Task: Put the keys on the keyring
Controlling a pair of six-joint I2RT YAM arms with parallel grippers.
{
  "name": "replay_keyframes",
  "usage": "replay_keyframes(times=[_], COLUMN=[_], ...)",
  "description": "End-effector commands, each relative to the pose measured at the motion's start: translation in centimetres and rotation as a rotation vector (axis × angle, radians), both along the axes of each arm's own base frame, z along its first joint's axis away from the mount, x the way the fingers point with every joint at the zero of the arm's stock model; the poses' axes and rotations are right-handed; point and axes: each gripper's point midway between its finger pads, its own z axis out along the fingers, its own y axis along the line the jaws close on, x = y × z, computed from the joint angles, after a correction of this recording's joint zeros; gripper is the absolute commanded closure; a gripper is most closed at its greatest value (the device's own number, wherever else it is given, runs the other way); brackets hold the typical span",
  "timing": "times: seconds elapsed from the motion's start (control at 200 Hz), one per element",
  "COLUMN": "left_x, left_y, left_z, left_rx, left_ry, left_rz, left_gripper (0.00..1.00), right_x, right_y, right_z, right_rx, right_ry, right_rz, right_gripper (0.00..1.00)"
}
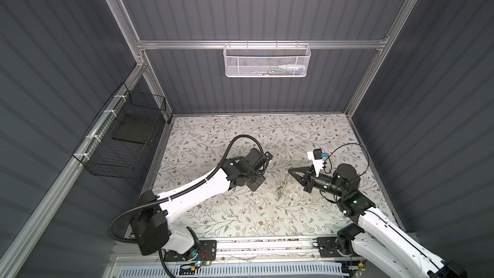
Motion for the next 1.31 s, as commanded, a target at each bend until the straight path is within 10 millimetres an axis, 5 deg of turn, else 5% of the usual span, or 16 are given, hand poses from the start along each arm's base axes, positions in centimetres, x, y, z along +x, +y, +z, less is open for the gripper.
replay_keyframes(times=[0.0,0.23,0.41,0.961,1.301], left_x=[-0.2,-0.9,-2.2,-4.9,-5.5], left_y=[-1.8,-1.5,-1.4,-3.3,-2.1], left_z=[2.3,4.7,4.4,9.6,13.3], left_rx=[-0.190,-0.353,-0.340,-0.564,-0.722], left_ry=[-0.060,-0.199,-0.174,-0.163,-0.099], left_rz=[-0.018,-0.075,-0.143,-0.344,-0.436], left_gripper=[1.00,1.00,1.00,1.00,1.00], right_x=[-0.4,-0.1,0.3,-1.6,-2.1], right_y=[0.0,0.1,0.4,1.8,3.4], right_z=[1.8,2.7,2.6,5.1,5.8], right_rx=[0.034,0.016,0.023,0.026,-0.001], right_ry=[-0.071,-0.071,-0.052,-0.119,-0.200], right_rz=[0.009,0.004,0.009,0.129,0.170], right_gripper=[1.00,1.00,1.00,1.00,1.00])
